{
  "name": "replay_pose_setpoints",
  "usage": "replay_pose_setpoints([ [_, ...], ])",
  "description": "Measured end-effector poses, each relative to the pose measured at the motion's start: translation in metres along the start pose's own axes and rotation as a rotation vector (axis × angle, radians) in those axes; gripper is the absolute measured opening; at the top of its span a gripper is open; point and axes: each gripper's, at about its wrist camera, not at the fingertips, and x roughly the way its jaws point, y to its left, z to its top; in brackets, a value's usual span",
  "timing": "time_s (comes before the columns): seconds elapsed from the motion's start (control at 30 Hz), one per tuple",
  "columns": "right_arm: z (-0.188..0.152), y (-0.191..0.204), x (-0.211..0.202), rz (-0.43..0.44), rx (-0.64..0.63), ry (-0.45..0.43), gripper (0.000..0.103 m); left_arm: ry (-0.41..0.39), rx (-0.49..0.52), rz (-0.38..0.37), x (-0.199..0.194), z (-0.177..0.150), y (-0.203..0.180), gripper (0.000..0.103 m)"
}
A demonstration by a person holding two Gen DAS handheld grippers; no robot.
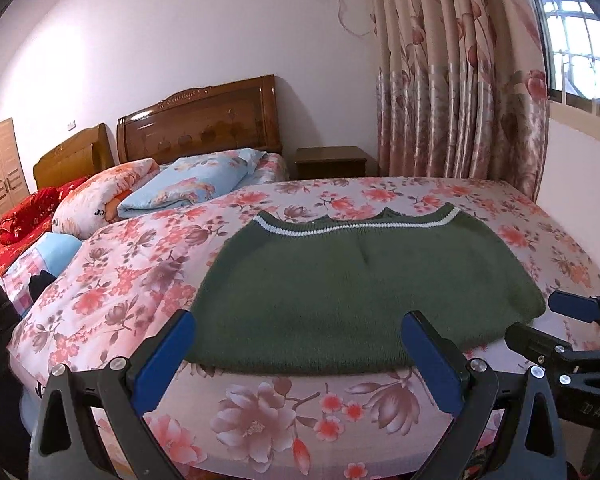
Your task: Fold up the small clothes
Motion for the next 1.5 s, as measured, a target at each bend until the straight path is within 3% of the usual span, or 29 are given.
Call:
replay_pose_setpoints([
  [1.5, -0.0018, 0.0041, 0.0008, -0.031, -0.03, -0.001, 0.077, 0.051, 0.007, 0.006, 0.0064, -0.0054, -0.0034, 0.103],
])
